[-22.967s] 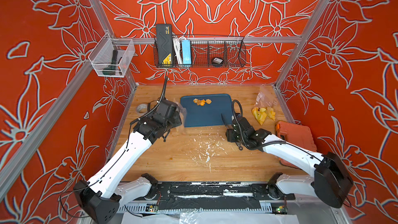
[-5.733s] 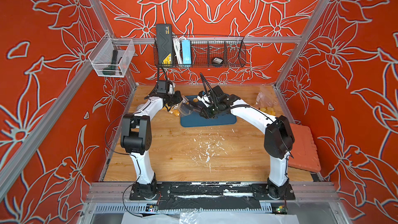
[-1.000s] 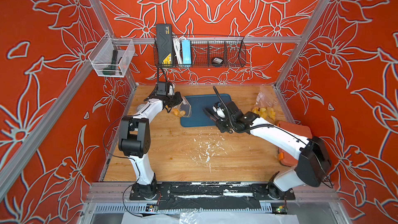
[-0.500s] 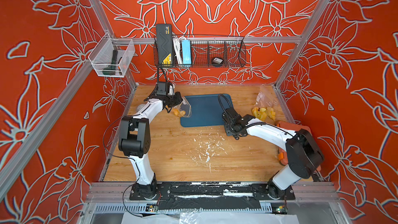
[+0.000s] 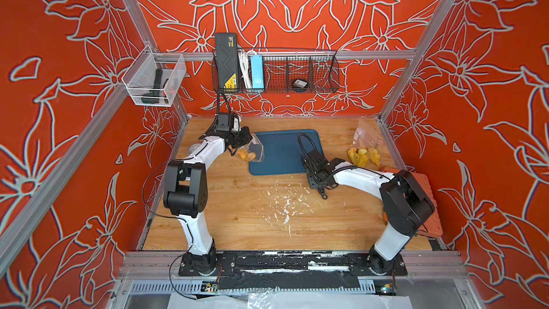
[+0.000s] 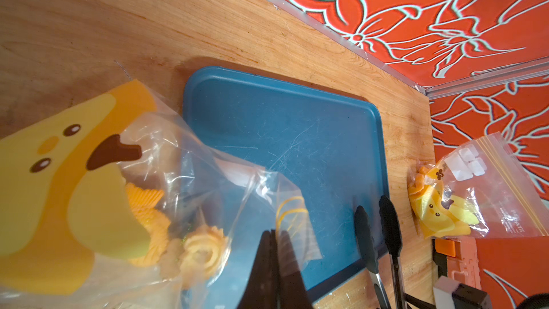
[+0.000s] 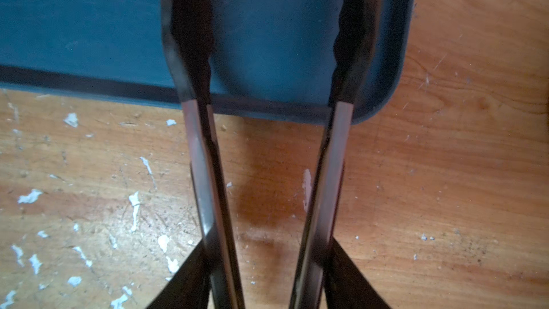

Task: Put the cookies into a resealable bag to prevent moisture
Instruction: Place the clamp on the tray.

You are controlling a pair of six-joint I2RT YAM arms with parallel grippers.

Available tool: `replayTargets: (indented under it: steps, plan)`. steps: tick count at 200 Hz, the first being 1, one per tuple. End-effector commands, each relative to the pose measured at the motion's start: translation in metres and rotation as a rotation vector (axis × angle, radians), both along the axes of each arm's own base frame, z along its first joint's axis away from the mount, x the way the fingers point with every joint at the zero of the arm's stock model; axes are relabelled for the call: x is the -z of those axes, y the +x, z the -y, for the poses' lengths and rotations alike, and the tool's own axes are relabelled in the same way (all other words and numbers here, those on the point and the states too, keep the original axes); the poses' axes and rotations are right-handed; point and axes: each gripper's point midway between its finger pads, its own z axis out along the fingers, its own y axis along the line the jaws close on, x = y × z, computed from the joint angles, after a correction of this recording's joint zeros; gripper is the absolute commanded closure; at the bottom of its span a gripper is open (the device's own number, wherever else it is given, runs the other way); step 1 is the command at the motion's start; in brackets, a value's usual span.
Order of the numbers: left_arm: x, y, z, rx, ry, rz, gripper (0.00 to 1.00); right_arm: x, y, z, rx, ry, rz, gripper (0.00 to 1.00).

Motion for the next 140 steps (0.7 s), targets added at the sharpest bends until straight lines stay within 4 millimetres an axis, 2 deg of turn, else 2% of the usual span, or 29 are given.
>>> replayTargets:
  steps: [1, 72, 98, 140]
  plan:
    - [-0.004, 0.003, 0.002, 0.015, 0.010, 0.012, 1.00, -0.004, 0.008, -0.007, 0.015, 0.034, 0.020, 0.41]
    - [-0.002, 0.002, -0.002, 0.000, 0.026, 0.001, 1.00, -0.008, 0.008, -0.006, 0.027, 0.049, 0.023, 0.33]
    - [-0.011, 0.001, -0.009, -0.025, 0.051, 0.018, 1.00, -0.034, 0.007, -0.004, 0.015, 0.087, 0.089, 0.29]
    - [-0.037, -0.013, -0.026, -0.073, 0.136, 0.058, 1.00, -0.078, -0.005, -0.002, -0.021, 0.195, 0.203, 0.27]
